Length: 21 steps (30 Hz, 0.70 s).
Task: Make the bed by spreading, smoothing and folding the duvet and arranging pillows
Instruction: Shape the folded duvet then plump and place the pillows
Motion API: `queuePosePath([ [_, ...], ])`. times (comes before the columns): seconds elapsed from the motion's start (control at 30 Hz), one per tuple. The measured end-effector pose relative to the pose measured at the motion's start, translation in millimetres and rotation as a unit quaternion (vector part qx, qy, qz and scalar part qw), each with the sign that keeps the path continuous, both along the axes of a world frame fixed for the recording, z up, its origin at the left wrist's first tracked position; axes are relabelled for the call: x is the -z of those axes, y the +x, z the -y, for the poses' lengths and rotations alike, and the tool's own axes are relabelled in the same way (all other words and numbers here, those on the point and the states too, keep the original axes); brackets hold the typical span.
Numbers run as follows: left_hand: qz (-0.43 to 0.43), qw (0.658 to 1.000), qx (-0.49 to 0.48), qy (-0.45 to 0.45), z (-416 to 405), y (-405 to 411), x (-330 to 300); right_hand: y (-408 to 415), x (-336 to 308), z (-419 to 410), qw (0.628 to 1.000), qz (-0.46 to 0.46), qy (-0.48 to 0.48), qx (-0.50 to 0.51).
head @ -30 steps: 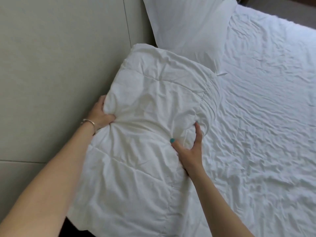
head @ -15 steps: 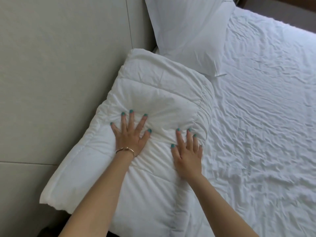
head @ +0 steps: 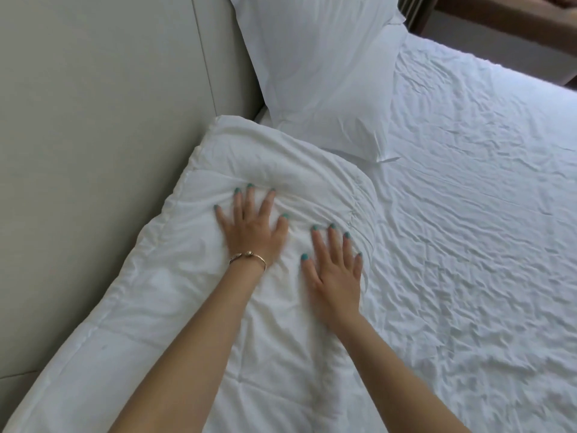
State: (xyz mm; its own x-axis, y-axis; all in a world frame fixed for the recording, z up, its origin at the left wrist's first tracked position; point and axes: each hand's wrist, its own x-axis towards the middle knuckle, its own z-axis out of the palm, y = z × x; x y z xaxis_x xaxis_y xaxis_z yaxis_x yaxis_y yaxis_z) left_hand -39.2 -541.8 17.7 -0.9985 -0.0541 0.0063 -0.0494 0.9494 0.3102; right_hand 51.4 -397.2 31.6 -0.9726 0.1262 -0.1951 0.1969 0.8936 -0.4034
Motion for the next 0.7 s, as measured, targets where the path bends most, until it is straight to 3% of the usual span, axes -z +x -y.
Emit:
queuePosePath([
  [0.2, 0.028, 0.998, -0.039, -0.047, -5, -95, 7, -110, 5, -18, 1.000, 0.005, 0.020, -0.008],
  [0.4, -0.009, 0.995, -0.055, -0.085, -9, -139, 44, -249, 33, -19, 0.999, -0.007, 0.037, 0.028],
  [0.47, -0.035, 0.994, -0.058, -0.080, -7, -142, 55, -287, 40, -11, 0.999, -0.003, -0.008, 0.045],
  [0.57, -0.071, 0.993, -0.064, -0.064, -7, -142, 67, -340, 40, 5, 0.992, -0.046, -0.099, 0.059],
  [0.7, -0.065, 0.993, -0.067, -0.067, -11, -141, 75, -418, 13, 40, 0.986, -0.140, -0.068, 0.058],
])
